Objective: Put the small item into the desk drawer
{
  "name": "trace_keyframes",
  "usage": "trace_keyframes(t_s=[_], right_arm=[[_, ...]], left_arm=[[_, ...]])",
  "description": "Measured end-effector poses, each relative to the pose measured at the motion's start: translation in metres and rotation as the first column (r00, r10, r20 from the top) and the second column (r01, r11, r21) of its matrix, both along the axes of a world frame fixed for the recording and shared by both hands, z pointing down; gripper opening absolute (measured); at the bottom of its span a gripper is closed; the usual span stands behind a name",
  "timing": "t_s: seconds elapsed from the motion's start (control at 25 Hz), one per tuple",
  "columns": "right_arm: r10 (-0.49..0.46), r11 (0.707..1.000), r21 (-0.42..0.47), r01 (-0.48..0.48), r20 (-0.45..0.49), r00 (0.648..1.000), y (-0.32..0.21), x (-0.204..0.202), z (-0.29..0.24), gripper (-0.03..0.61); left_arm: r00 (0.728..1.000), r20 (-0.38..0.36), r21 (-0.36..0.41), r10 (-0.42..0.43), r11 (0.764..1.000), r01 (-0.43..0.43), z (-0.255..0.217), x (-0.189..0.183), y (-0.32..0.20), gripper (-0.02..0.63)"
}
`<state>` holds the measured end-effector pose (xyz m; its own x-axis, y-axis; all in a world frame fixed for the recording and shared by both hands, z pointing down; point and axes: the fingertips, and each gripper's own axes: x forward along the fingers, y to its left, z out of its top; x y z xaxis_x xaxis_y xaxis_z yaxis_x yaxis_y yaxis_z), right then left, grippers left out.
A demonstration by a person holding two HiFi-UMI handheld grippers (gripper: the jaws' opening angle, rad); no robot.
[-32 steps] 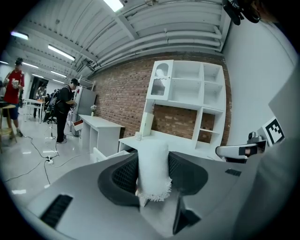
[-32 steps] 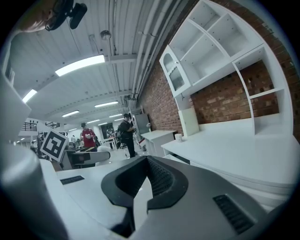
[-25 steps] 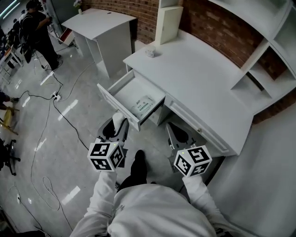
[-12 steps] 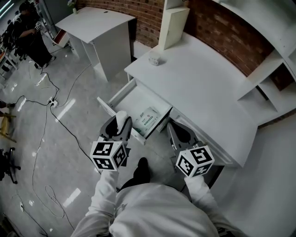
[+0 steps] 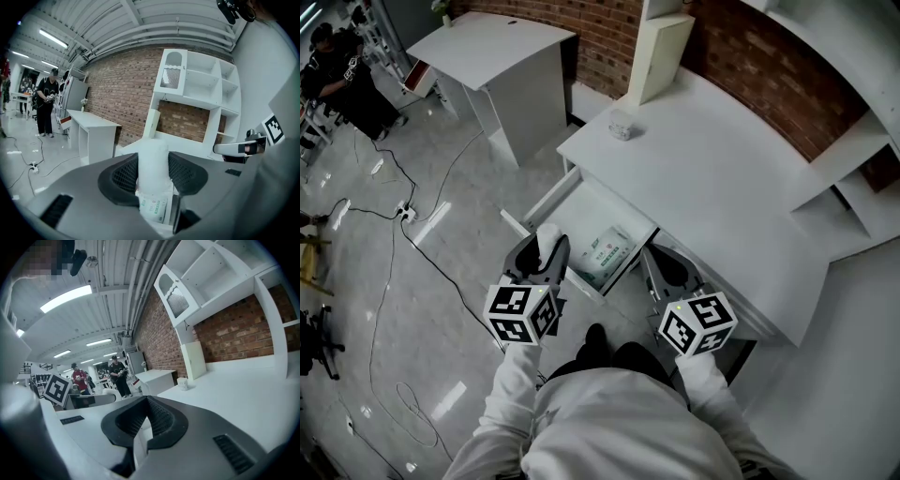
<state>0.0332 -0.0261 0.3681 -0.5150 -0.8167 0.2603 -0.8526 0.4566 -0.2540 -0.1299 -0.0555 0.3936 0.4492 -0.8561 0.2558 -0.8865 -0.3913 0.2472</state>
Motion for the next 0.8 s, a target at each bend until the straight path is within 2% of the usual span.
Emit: trace_keyframes(t_s=[0.44, 0.8], right_arm=[[0.003, 1.000, -0.019, -0.003, 0.000, 1.000, -0.020, -0.001, 0.006, 0.028], [-0.032, 0.999, 0.004, 0.032, -0.004, 0.999, -0.061, -0.003, 0.003, 0.028]], left_arm=[[1.000, 0.013, -0.004, -0.003, 1.000, 0.003, 0.006, -0.005, -0.019, 0.189], [0.999, 0.027, -0.004, -0.029, 1.000, 0.029, 0.008, -0.007, -0.055, 0.189]])
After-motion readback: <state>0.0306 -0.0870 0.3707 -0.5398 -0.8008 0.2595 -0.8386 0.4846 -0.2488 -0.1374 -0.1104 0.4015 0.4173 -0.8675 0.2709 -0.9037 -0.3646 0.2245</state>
